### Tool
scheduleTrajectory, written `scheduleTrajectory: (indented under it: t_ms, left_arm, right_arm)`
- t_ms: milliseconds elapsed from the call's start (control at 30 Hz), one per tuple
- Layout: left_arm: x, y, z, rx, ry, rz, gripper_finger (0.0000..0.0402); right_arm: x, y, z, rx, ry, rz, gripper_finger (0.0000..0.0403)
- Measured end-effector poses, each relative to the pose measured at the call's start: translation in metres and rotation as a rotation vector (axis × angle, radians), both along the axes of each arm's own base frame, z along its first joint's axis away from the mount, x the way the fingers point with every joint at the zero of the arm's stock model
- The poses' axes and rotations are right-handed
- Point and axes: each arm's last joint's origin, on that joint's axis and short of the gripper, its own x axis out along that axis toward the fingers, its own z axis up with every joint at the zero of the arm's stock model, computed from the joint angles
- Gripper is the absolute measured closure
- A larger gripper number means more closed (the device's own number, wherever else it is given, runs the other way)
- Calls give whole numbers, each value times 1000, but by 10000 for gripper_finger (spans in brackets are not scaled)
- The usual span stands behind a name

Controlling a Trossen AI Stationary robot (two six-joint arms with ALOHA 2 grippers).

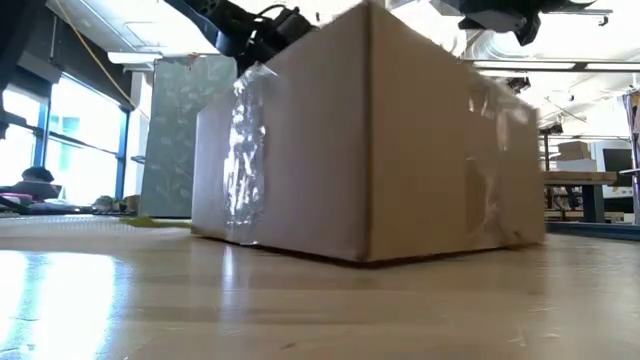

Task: Unpack boxes
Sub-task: Open the cardboard box using the silver cutter

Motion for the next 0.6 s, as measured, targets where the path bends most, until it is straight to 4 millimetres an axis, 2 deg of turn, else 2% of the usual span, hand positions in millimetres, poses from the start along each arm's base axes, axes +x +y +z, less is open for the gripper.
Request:
scheduleTrajectory:
  t_ms: [167, 267, 367, 433, 600]
  left_arm:
    - [-32, 28, 24, 54, 6, 162, 401]
    - [-49, 28, 39, 125, 63, 228, 401]
    - [-61, 16, 49, 187, 153, 269, 401]
    - [-62, 3, 59, 217, 147, 261, 401]
    - [-45, -39, 72, 246, 51, 58, 401]
  right_arm:
    - [-2, 0, -2, 120, -13, -41, 298]
    - [-8, -2, -1, 195, 72, -100, 298]
    - [-19, -6, 4, 257, 218, -181, 298]
    - [-24, -7, 8, 299, 337, -210, 298]
    - [-24, -2, 22, 340, 651, -228, 298]
